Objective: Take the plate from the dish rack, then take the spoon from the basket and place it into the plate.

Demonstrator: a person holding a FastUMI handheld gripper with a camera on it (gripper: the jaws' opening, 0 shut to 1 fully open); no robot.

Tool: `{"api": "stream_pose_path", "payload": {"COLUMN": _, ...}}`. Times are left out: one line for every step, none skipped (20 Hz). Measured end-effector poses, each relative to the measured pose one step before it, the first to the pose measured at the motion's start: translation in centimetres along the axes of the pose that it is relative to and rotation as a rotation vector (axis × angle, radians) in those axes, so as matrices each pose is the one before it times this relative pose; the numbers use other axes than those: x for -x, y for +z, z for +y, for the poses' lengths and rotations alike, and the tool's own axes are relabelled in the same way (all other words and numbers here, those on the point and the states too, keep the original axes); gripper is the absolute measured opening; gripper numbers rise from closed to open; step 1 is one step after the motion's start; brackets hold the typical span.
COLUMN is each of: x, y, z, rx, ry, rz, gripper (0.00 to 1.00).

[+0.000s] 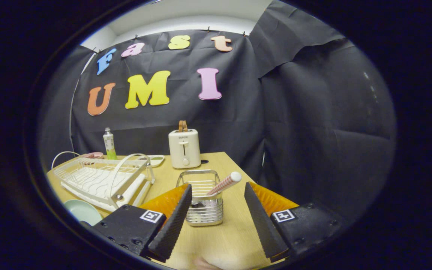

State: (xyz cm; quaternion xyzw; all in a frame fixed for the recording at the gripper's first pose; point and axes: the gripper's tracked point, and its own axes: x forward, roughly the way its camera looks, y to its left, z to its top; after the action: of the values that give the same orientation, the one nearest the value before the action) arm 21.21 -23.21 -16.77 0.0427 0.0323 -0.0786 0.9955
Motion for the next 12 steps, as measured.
{"api": "stream_pose_path", "payload": {"x": -0.908, "y": -0.374, "z": 0.381, "rx": -0.00404, "ry": 0.02259, "rz": 0.01157, "gripper": 0.73}}
{"api": "stream_pose_path", "payload": {"x": -0.367, "y": -0.148, "z": 0.513, "rx": -0.00485, "ry": 0.02147, "rz": 0.00744, "gripper": 0.55}}
{"api": "stream_pose_path", "payload": {"x": -0.446, "y": 0.219, "z": -0.204, "rx": -0.00984, "ry": -0.02307, "rz": -0.01382, "gripper": 0.37}}
{"api": "stream_pose_path", "payload": {"x": 0.01, "y": 0.573, "z": 0.094, "rx": -0.01637, "ry": 0.0005, "rz": -0.01576, "gripper": 0.31}}
{"api": "stream_pose_path", "payload": {"x": -0.219, "y": 0.229, "z": 0.088, "rx": -0.01861, "ry": 0.00083, "rz": -0.01215, "gripper": 0.26}}
{"api": "stream_pose_path", "payload": {"x": -0.061, "y": 0.265, "z": -0.115, "rx": -0.00759, "ry": -0.02262, "rz": -0.00779, "gripper": 0.23}}
{"api": "stream_pose_path", "payload": {"x": -0.005, "y": 0.257, "z": 0.029, "rx": -0.0043, "ry": -0.00924, "rz": -0.00903, "gripper": 0.16}}
{"api": "stream_pose_path", "payload": {"x": 0.019, "y": 0.408, "z": 0.571, "rx": -0.00071, "ry": 0.00941, "rz": -0.0091, "gripper": 0.15}}
{"api": "stream_pose_path", "payload": {"x": 0.098, "y": 0.302, "z": 0.348, "rx": 0.00437, "ry": 0.00059, "rz": -0.00533, "gripper": 0.14}}
{"api": "stream_pose_path", "payload": {"x": 0.02, "y": 0.49, "z": 0.141, "rx": 0.00893, "ry": -0.01076, "rz": -0.00824, "gripper": 0.14}}
{"api": "stream_pose_path", "payload": {"x": 0.19, "y": 0.411, "z": 0.046, "rx": 0.01074, "ry": -0.00843, "rz": -0.00813, "gripper": 0.14}}
{"api": "stream_pose_path", "payload": {"x": 0.447, "y": 0.775, "z": 0.279, "rx": 0.00557, "ry": -0.00456, "rz": -0.01937, "gripper": 0.14}}
